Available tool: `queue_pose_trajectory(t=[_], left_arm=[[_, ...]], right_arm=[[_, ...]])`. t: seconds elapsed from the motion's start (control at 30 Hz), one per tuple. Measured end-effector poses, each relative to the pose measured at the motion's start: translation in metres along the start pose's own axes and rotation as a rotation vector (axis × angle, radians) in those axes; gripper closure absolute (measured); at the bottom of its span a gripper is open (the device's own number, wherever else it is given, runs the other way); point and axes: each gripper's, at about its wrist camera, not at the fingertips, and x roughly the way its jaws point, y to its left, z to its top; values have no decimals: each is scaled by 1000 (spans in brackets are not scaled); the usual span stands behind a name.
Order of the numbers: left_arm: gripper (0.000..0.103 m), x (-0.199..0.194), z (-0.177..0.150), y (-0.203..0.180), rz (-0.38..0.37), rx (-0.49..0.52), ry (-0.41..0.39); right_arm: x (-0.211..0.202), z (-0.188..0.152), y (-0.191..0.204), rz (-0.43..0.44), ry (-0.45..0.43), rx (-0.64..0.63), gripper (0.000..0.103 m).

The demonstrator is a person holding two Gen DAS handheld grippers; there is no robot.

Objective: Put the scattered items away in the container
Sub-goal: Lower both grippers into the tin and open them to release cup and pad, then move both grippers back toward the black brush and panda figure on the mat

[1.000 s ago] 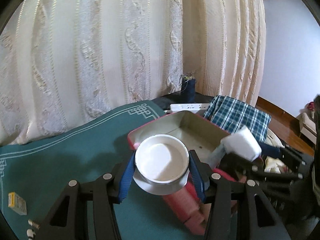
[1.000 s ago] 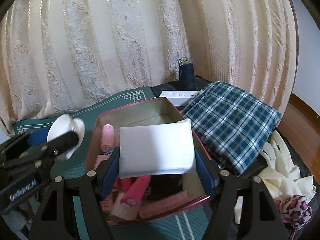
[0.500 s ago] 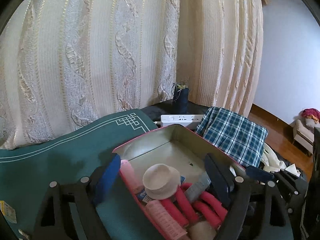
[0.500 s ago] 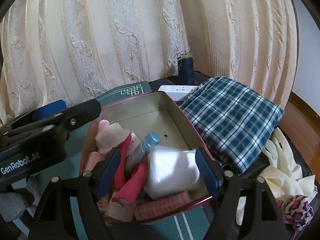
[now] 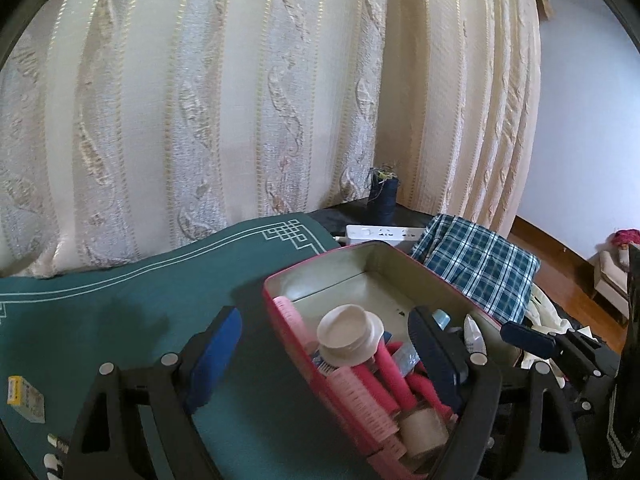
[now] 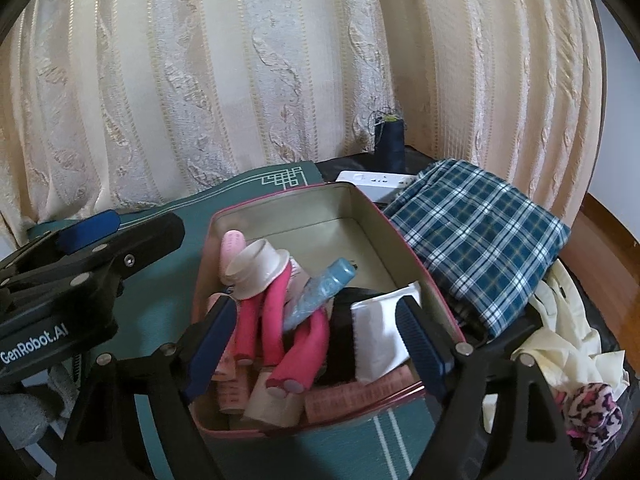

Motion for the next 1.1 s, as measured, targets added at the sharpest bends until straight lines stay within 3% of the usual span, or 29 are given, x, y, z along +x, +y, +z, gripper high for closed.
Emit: queue_pose_trajectory(t=[0.43,1.1], left_arm=[[16,-28,-20,31,28,-54,-6],[16,-77,-59,113,104,-178,-25]], right_arm=[[-18,1,36,-2,-27,-59,19],[-30,-11,123,42,-32,-196,19]])
